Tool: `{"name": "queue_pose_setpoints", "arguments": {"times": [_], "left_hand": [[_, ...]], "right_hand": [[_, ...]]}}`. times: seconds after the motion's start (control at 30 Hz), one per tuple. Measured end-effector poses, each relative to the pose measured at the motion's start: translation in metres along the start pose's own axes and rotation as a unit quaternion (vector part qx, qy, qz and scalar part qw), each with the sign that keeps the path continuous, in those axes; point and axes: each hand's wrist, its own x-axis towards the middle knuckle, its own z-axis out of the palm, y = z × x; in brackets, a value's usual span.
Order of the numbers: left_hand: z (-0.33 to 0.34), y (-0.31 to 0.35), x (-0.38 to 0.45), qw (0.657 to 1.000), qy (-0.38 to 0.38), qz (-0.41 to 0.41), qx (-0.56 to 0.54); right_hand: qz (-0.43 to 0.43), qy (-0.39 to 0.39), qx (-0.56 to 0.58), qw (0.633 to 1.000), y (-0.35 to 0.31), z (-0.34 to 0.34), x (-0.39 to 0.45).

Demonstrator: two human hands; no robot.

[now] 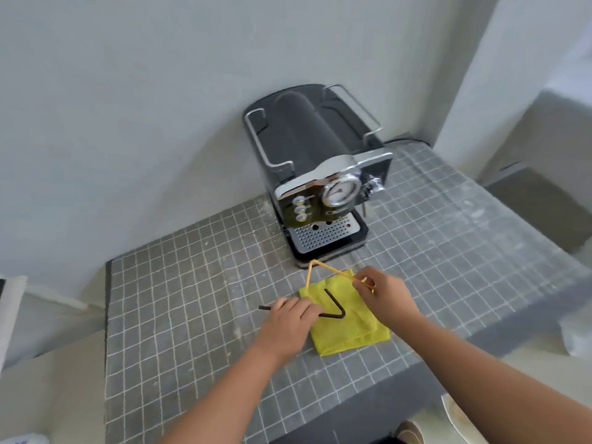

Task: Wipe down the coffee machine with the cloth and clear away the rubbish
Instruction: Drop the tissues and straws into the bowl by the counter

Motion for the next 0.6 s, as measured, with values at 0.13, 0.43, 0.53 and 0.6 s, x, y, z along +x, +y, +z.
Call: {"name": "queue_pose_setpoints", "arguments": {"times": [0.13,0.43,0.53,0.6], "left_hand": [[0.014,0.044,0.037,0.998,-0.019,0.056,-0.007],[0.037,0.15,0.11,0.976,-0.118,0.182,-0.034],[0.044,0.192,0.128,0.968,-0.175,0.166,-0.066],[0.054,0.22,0.137,0.963,-0.202,0.145,-0.103]], "right_hand": [[0.041,0.029,0.004,0.999,0.045,-0.038,-0.03],[0.139,0.128,0.029,0.982,0.139,-0.11,-0.099],[0.175,0.179,0.041,0.967,0.174,-0.124,-0.122],[0.217,0.215,0.081,0.949,0.195,-0.132,-0.138]]}}
